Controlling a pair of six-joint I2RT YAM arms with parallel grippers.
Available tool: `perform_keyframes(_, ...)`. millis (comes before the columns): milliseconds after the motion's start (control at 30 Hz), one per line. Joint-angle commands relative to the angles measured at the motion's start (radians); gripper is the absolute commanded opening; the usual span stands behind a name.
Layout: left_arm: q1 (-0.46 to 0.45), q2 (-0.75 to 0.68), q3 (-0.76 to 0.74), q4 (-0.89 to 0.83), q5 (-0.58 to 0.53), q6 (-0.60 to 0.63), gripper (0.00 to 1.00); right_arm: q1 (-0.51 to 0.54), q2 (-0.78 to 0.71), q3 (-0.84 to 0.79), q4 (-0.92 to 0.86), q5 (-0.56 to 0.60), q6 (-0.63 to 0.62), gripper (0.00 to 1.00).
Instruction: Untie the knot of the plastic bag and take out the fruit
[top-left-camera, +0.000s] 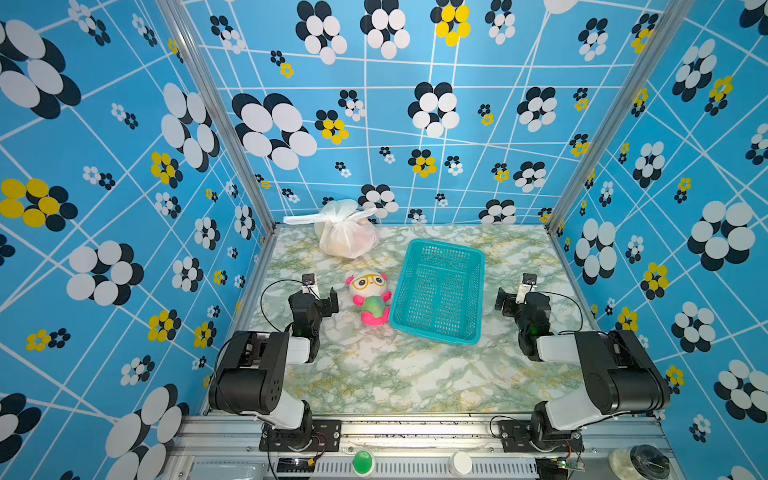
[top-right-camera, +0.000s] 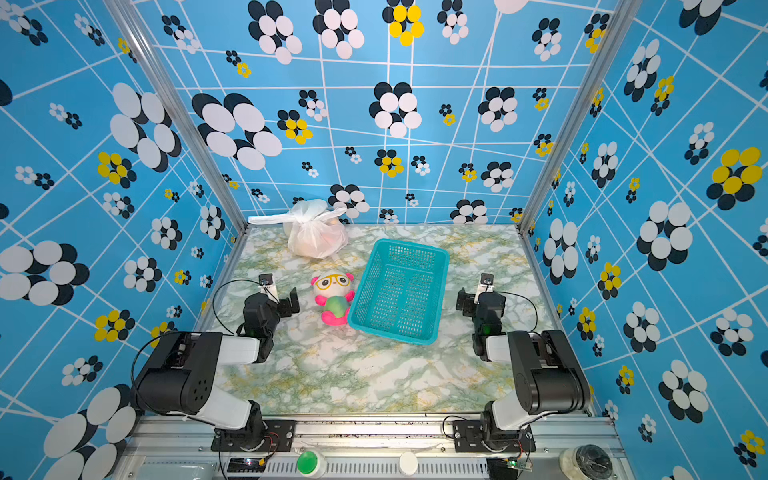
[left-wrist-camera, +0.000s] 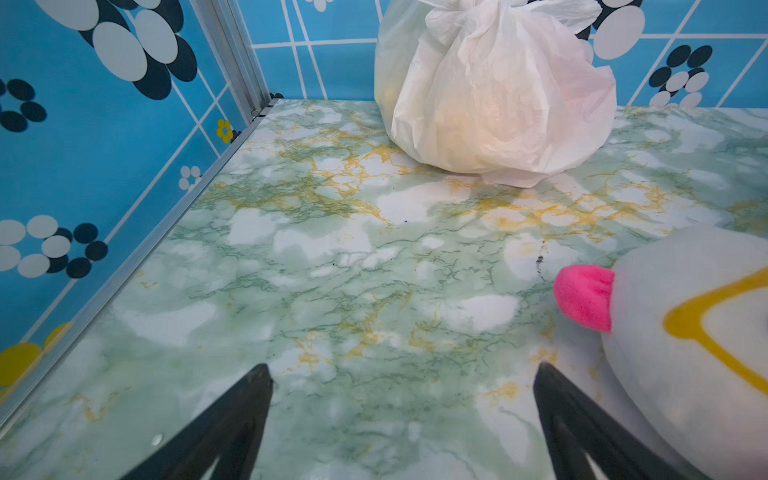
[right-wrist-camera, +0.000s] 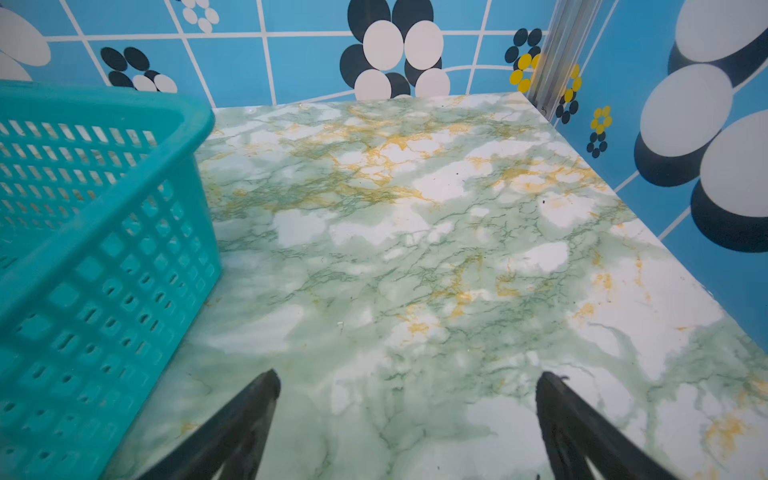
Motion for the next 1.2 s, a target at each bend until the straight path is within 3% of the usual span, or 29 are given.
perform_keyframes(0, -0.003, 0.012, 0.022, 0.017, 0.009, 0.013, 0.99, -0.005, 0.009, 0.019, 0.023, 0.01, -0.005, 0.99)
perform_keyframes(900, -0.003, 0.012, 0.022, 0.019, 0.009, 0.016, 0.99, -0.005, 0.004, 0.017, 0.035, 0.011, -0.008, 0.99)
perform_keyframes(967, -0.007, 0.011, 0.021, 0.019, 0.038, 0.029, 0.99, -0.004, -0.036, 0.037, -0.034, 0.006, -0.012, 0.99)
perform_keyframes(1033, -0.012, -0.01, 0.0, 0.041, 0.14, 0.078, 0.99, -0.004, -0.104, 0.071, -0.164, 0.046, 0.009, 0.99)
perform_keyframes(1100, -0.039, -0.105, -0.006, -0.018, 0.087, 0.091, 0.99, -0.004, -0.169, 0.11, -0.313, 0.131, 0.072, 0.99)
perform_keyframes(1167, -0.052, -0.261, 0.059, -0.274, 0.006, 0.041, 0.99, -0.003, -0.237, 0.142, -0.434, 0.162, 0.104, 0.99)
